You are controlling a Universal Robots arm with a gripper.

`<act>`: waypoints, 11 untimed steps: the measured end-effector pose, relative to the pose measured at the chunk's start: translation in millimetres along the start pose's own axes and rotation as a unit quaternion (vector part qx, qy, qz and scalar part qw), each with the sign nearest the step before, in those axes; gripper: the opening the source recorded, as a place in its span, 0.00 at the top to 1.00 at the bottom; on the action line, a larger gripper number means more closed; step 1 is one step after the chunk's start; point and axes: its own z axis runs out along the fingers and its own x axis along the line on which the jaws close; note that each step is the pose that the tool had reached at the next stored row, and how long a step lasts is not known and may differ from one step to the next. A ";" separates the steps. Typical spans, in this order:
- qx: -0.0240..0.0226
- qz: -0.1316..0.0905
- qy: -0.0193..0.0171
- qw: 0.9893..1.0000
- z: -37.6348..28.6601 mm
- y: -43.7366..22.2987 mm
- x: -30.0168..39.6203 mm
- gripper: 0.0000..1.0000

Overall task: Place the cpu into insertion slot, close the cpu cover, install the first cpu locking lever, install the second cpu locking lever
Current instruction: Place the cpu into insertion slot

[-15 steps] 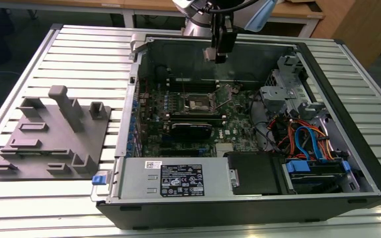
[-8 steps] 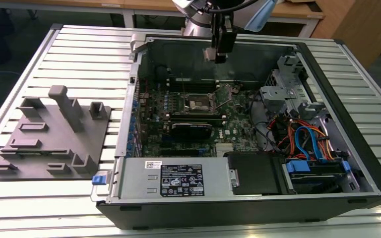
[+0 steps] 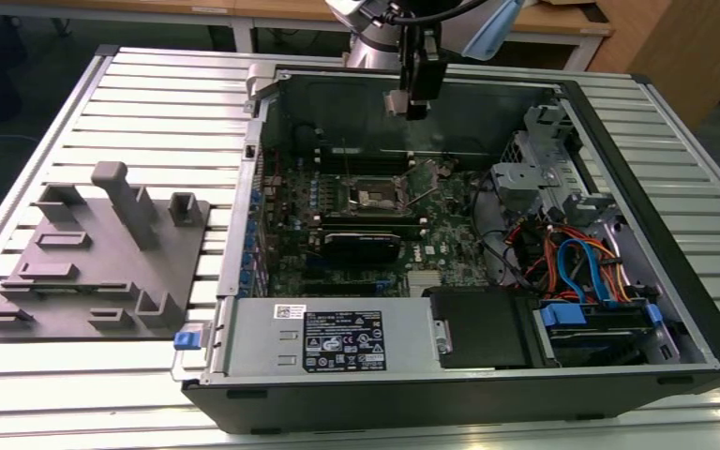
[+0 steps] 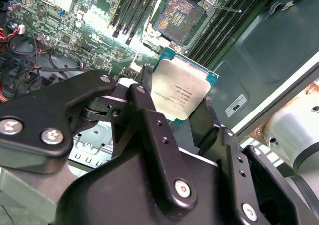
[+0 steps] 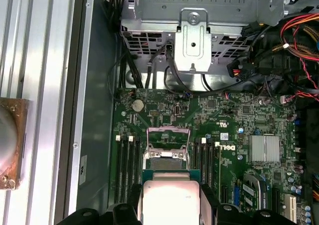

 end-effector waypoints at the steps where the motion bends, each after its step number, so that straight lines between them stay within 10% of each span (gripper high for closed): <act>1: 0.000 0.000 0.000 1.000 0.0 0.0 0.0 0.46; 11: 0.000 0.005 0.000 1.000 0.0 0.0 0.0 0.46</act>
